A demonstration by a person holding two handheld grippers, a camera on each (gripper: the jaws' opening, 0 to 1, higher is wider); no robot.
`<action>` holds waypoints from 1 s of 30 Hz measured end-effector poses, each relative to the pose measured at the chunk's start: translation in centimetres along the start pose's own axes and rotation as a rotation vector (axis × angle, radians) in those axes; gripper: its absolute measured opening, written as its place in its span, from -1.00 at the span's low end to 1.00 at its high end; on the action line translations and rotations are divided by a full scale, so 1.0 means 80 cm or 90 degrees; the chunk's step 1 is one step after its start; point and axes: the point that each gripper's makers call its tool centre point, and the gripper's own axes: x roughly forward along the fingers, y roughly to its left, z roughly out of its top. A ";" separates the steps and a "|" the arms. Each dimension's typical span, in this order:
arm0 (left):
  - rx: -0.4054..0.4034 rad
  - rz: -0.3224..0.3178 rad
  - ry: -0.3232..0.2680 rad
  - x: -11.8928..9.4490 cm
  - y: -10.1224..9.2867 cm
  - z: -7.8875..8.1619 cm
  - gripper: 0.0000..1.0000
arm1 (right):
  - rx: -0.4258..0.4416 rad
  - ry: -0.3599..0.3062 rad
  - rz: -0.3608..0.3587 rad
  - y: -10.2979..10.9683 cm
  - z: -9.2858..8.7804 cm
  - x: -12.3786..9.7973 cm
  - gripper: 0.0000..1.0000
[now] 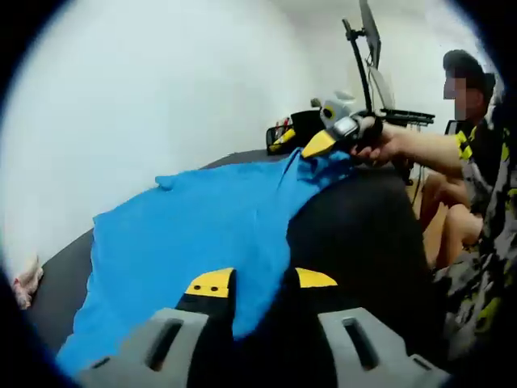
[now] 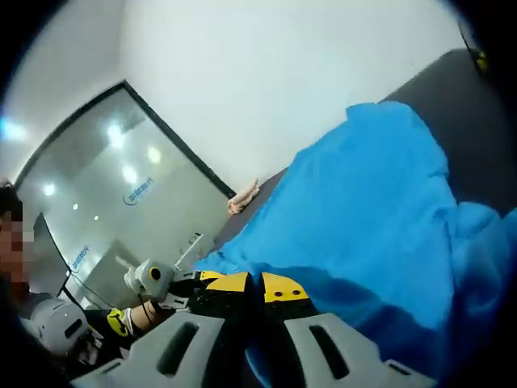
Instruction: Spread out the cloth and fold it
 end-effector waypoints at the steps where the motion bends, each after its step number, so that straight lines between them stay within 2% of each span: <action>1: -0.001 0.020 -0.034 0.003 0.010 0.009 -0.73 | -0.009 0.000 -0.006 0.000 -0.001 -0.002 -0.95; 2: 0.000 0.004 -0.022 0.004 0.009 0.006 -0.95 | -0.012 -0.001 -0.009 -0.001 -0.002 -0.003 -0.94; 3: -0.007 0.006 -0.024 0.004 0.011 0.008 -0.97 | -0.015 0.000 -0.011 -0.001 -0.003 -0.003 -0.94; 4: -0.052 -0.030 -0.014 0.002 0.004 0.006 -0.98 | -0.018 0.002 -0.018 -0.004 -0.006 -0.004 -0.94; 5: -0.065 -0.060 -0.008 0.000 -0.002 0.007 -0.98 | -0.023 0.002 -0.026 -0.010 -0.005 -0.005 -0.94; 8: -0.195 -0.147 0.030 -0.020 -0.012 0.014 -0.98 | -0.048 0.006 -0.035 -0.011 -0.011 -0.005 -0.94; 10: -0.238 -0.205 0.053 -0.039 -0.019 0.022 -0.98 | -0.077 0.026 -0.030 -0.005 -0.019 -0.004 -0.94; 12: -0.280 -0.242 0.047 -0.055 -0.018 0.037 -0.97 | -0.094 0.047 -0.018 0.009 -0.026 -0.004 -0.94; 15: -0.314 -0.294 0.066 -0.080 -0.012 0.048 -0.96 | -0.128 0.103 0.036 0.042 -0.042 -0.007 -0.94; 17: -0.293 -0.304 0.079 -0.087 -0.004 0.042 -0.96 | -0.195 0.158 0.057 0.057 -0.063 -0.011 -0.94; 19: -0.240 -0.332 0.099 -0.090 -0.010 0.022 -0.93 | -0.294 0.227 0.057 0.056 -0.093 -0.017 -0.94; 20: -0.193 -0.326 0.136 -0.091 -0.019 -0.001 -0.91 | -0.365 0.253 0.042 0.047 -0.110 -0.019 -0.94; 21: -0.174 -0.325 0.146 -0.090 -0.021 -0.008 -0.89 | -0.415 0.263 0.036 0.040 -0.120 -0.019 -0.92; 22: -0.105 -0.314 0.176 -0.089 -0.025 -0.030 -0.87 | -0.489 0.269 0.029 0.029 -0.132 -0.019 -0.91; 23: -0.066 -0.301 0.173 -0.084 -0.026 -0.036 -0.84 | -0.510 0.269 0.025 0.026 -0.135 -0.018 -0.88; 24: -0.039 -0.286 0.142 -0.079 -0.027 -0.035 -0.81 | -0.503 0.215 0.035 0.034 -0.130 -0.015 -0.87; 25: -0.059 -0.266 0.115 -0.076 -0.024 -0.027 -0.80 | -0.488 0.207 0.033 0.034 -0.127 -0.017 -0.86; 26: -0.090 -0.226 0.104 -0.075 -0.012 -0.022 -0.79 | -0.487 0.200 0.021 0.028 -0.120 -0.022 -0.82; 27: -0.102 -0.222 0.071 -0.079 -0.008 -0.013 -0.79 | -0.494 0.173 0.007 0.026 -0.109 -0.023 -0.65; 28: -0.101 -0.215 0.060 -0.083 -0.004 -0.009 -0.79 | -0.510 0.149 -0.010 0.023 -0.098 -0.028 -0.54; 29: -0.100 -0.193 0.056 -0.088 0.002 -0.006 -0.79 | -0.523 0.139 -0.022 0.020 -0.090 -0.035 -0.50; 30: -0.085 -0.207 0.023 -0.102 -0.004 0.006 -0.80 | -0.541 0.123 -0.029 0.025 -0.081 -0.045 -0.55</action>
